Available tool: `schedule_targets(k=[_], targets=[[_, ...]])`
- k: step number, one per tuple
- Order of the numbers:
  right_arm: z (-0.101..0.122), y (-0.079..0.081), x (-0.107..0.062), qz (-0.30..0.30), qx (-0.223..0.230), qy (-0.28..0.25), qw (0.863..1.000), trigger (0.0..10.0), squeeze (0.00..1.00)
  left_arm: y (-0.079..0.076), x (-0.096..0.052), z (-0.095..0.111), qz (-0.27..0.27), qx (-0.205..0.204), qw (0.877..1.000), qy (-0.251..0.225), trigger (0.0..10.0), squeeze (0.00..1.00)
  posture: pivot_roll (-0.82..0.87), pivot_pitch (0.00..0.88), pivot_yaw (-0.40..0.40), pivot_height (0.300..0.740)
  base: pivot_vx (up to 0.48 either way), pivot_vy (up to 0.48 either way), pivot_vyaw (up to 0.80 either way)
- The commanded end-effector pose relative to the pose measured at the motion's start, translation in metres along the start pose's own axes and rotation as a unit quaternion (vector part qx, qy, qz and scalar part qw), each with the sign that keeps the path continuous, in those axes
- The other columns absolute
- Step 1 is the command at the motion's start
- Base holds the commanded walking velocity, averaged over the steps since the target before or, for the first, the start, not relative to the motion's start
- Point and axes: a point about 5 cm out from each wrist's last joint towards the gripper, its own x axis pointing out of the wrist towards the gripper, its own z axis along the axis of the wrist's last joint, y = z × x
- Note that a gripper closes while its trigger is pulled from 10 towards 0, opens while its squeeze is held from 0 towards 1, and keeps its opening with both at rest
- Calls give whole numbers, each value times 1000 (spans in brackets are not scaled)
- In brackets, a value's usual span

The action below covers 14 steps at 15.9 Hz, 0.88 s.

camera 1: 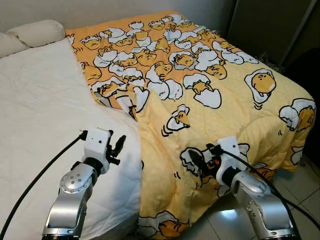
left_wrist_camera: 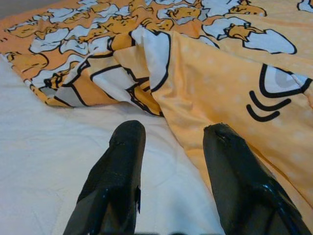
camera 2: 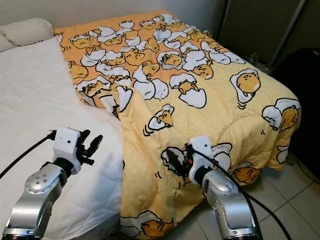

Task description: Clean up the room

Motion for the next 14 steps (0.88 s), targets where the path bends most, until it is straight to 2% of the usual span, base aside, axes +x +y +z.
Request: schedule_targets(k=[1, 3, 8, 14], targets=[[-2, -2, -1, -18, 2, -2, 1000, 10000, 0, 4, -3, 4, 13, 10, 1000, -1, 10000, 0, -14, 0, 77, 740, -326, 0, 0], [-2, -1, 0, -24, 2, -4, 1000, 10000, 0, 7, -3, 5, 20, 11, 1000, -1, 10000, 0, -17, 0, 81, 740, -296, 0, 0], [-2, 1, 3, -33, 0, -8, 999, 10000, 0, 8, -4, 3, 27, 19, 999, 8, 10000, 0, -7, 0, 80, 740, 0, 0, 0], [-4, 7, 0, -26, 17, -12, 999, 10000, 0, 7, -13, -1, 34, 15, 999, 22, 10000, 0, 4, 0, 76, 740, 0, 0, 0]])
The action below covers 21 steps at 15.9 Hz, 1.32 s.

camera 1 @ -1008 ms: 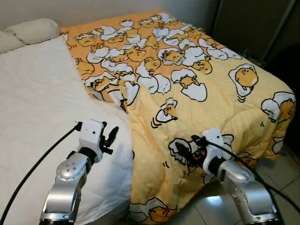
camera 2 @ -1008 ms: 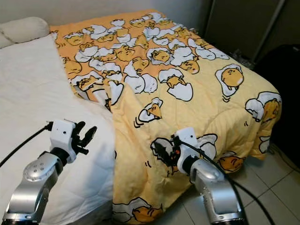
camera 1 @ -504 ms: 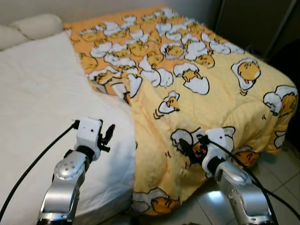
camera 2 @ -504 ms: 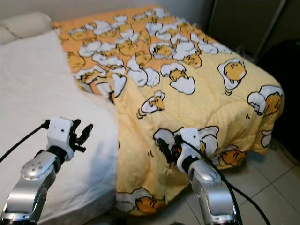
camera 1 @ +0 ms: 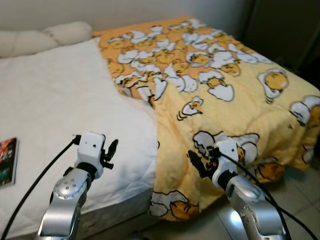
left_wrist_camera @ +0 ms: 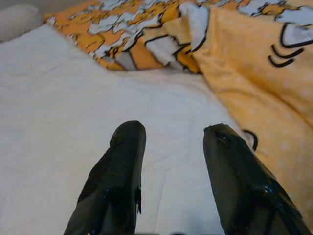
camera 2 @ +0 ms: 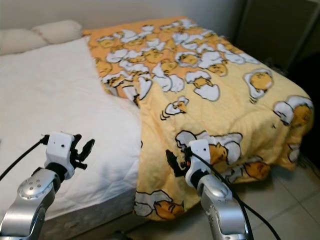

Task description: Clean up the room

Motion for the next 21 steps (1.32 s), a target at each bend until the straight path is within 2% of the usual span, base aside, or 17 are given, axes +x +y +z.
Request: schedule_targets(k=[1, 5, 10, 12, 13, 15, 16, 17, 19, 21], targets=[[4, -1, 0, 1, -4, -7, 1000, 10000, 0, 1, -2, 3, 4, 1, 1000, -3, 10000, 0, 6, 0, 75, 740, 0, 0, 0], [5, 4, 3, 17, -40, -2, 999, 10000, 0, -3, -8, 1, 5, -9, 1000, -10, 10000, 0, 16, 0, 66, 740, 0, 0, 0], [2, 16, 3, 76, -64, 12, 995, 10000, 0, -9, -15, -2, 1, -24, 1000, -8, 10000, 0, 24, 0, 53, 740, 223, 0, 800], [2, 16, 1, 75, -60, 14, 995, 10000, 0, -10, -17, -3, -1, -25, 1000, -3, 10000, 0, 29, 0, 49, 740, 283, 0, 669], [-1, 13, 4, 55, -49, 23, 997, 10000, 0, -11, -19, -4, -11, -29, 1000, 1, 10000, 0, 34, 0, 49, 740, 0, 0, 0], [-4, 12, 8, 45, -67, 37, 996, 10000, 0, -12, -19, -5, -22, -29, 999, 8, 10000, 0, 35, 0, 50, 740, 0, 0, 0], [-5, 9, 14, 28, -57, 48, 997, 10000, 0, -13, -20, -4, -34, -29, 999, 9, 10000, 0, 40, 0, 51, 740, 0, 0, 0], [-6, 7, 20, 17, -53, 61, 997, 10000, 1000, -13, -21, -4, -43, -25, 999, 11, 10000, 0, 46, 0, 50, 740, 0, 0, 0], [-6, 5, 31, 7, -58, 86, 995, 10000, 1000, -14, -22, -3, -65, -14, 998, 18, 10000, 0, 53, 0, 47, 740, 0, 0, 0], [-6, 2, 43, -17, -49, 109, 993, 10000, 1000, -17, -23, -2, -110, -5, 994, 26, 10000, 0, 58, 0, 46, 740, 0, 0, 0]])
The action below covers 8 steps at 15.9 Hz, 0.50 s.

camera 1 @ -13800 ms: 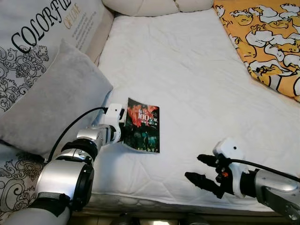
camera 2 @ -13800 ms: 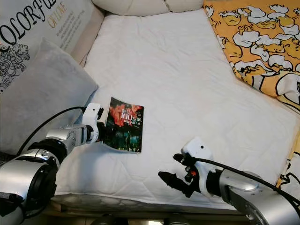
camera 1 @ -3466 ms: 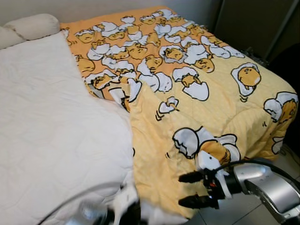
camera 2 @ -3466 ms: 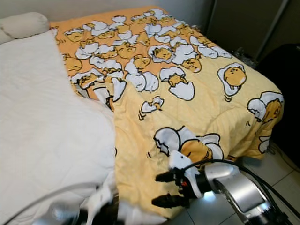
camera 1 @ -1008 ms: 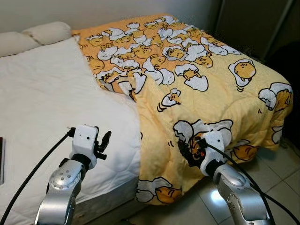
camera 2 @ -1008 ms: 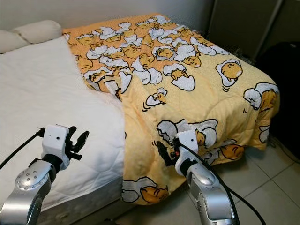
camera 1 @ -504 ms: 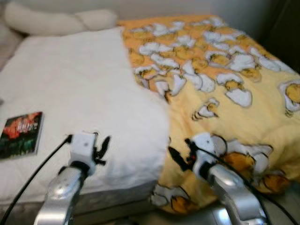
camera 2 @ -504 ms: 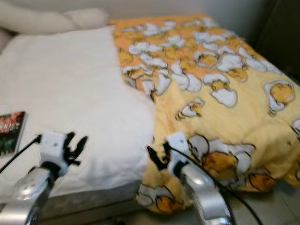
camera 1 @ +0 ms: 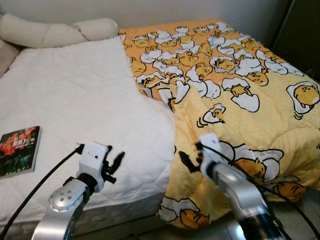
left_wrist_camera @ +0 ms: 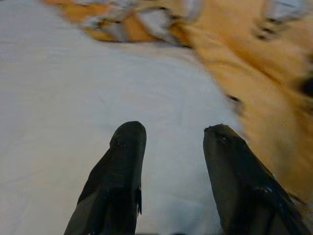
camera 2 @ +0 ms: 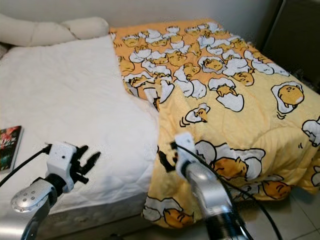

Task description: Clean up the room

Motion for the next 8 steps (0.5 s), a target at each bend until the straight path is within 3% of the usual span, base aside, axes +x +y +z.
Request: schedule_targets(k=[1, 4, 6, 8], targets=[[-6, -9, 11, -34, 16, 37, 999, 10000, 1000, -10, 2, 5, -77, 13, 997, 8, 10000, 0, 67, 0, 46, 740, 0, 0, 0], [0, -7, 30, -46, 21, 63, 997, 10000, 1000, -17, 3, 9, -149, 14, 988, 27, 10000, 0, 66, 0, 57, 740, 0, 0, 0], [8, 4, 40, -18, 38, 64, 997, 10000, 1000, -19, -1, 11, -180, 30, 982, 41, 10000, 0, 80, 0, 62, 740, 0, 0, 0], [11, 11, 45, 3, 13, 72, 997, 10000, 1000, -21, -6, 13, -198, 42, 978, 49, 10000, 0, 102, 26, 65, 740, 0, 0, 0]])
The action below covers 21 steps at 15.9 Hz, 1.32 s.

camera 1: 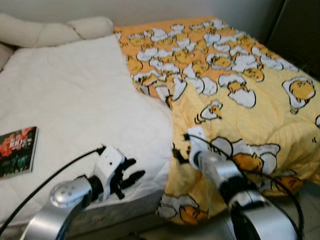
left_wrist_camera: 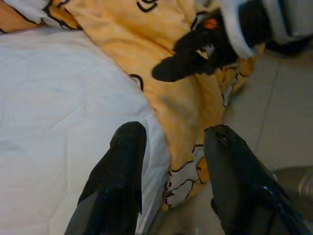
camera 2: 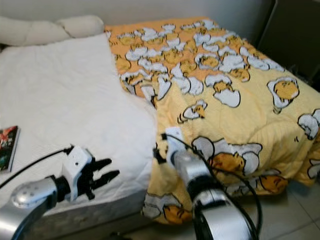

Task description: Clean up the room

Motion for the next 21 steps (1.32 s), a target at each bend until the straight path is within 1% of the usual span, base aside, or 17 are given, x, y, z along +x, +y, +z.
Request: schedule_targets(k=[1, 2, 3, 4, 5, 6, 7, 8, 9, 11, 12, 13, 15, 18, 21], targets=[[1, 3, 2, 5, -20, 4, 1000, 10000, 1000, -6, -4, 2, -16, 8, 1000, 8, 10000, 0, 121, 65, 64, 740, 0, 0, 0], [1, 2, 3, 1, -41, 8, 999, 10000, 761, -9, -7, 3, -20, 10, 1000, 11, 10000, 0, 130, 84, 63, 740, 0, 0, 0], [1, 3, 3, 6, -43, 9, 999, 10000, 0, -13, -11, 4, -22, 13, 1000, 13, 10000, 0, 145, 111, 59, 740, 0, 0, 0], [2, 4, 3, 9, -42, 8, 999, 10000, 0, -14, -13, 4, -22, 13, 1000, 13, 10000, 0, 152, 120, 59, 740, 0, 0, 0], [2, 4, 4, 11, -41, 6, 999, 10000, 0, -17, -17, 5, -23, 13, 1000, 15, 10000, 0, 171, 153, 62, 740, 0, 0, 0], [2, 5, 4, 13, -43, 6, 999, 10000, 0, -22, -22, 5, -24, 11, 999, 22, 10000, 0, 182, 167, 61, 740, 0, 0, 0], [1, 6, 5, 20, -38, 5, 999, 8588, 0, -25, -26, 6, -24, 11, 999, 25, 10000, 0, 195, 186, 61, 740, 0, 0, 0], [1, 7, 5, 23, -40, 5, 999, 7804, 0, -27, -28, 7, -23, 11, 999, 27, 10000, 0, 208, 200, 61, 740, 0, 0, 0], [1, 11, 6, 30, -59, 7, 998, 3529, 0, -32, -34, 9, -18, 9, 999, 32, 10000, 0, 228, 221, 60, 740, 0, 0, 0], [0, 13, 6, 26, -79, 9, 996, 3137, 0, -36, -41, 9, -13, 5, 999, 38, 10000, 0, 237, 244, 57, 740, 0, 0, 0], [-1, 13, 7, 16, -86, 11, 996, 2196, 0, -36, -43, 8, -11, 3, 999, 42, 10000, 0, 238, 249, 56, 740, 0, 0, 0], [-2, 12, 7, 5, -91, 14, 996, 1020, 0, -37, -46, 7, -10, 2, 999, 44, 10000, 0, 237, 252, 53, 740, 0, 0, 0], [-4, 11, 7, -4, -115, 18, 993, 0, 0, -40, -49, 7, -7, -2, 999, 48, 10000, 0, 236, 250, 51, 740, 0, 0, 0], [-7, 11, 7, -7, -117, 20, 993, 0, 0, -42, -53, 6, -3, -5, 999, 53, 10000, 0, 236, 245, 47, 740, 0, 0, 0], [-5, 12, 7, -5, -99, 14, 995, 0, 0, -39, -54, 5, -1, -5, 998, 55, 10000, 0, 224, 232, 44, 740, 0, 0, 0]])
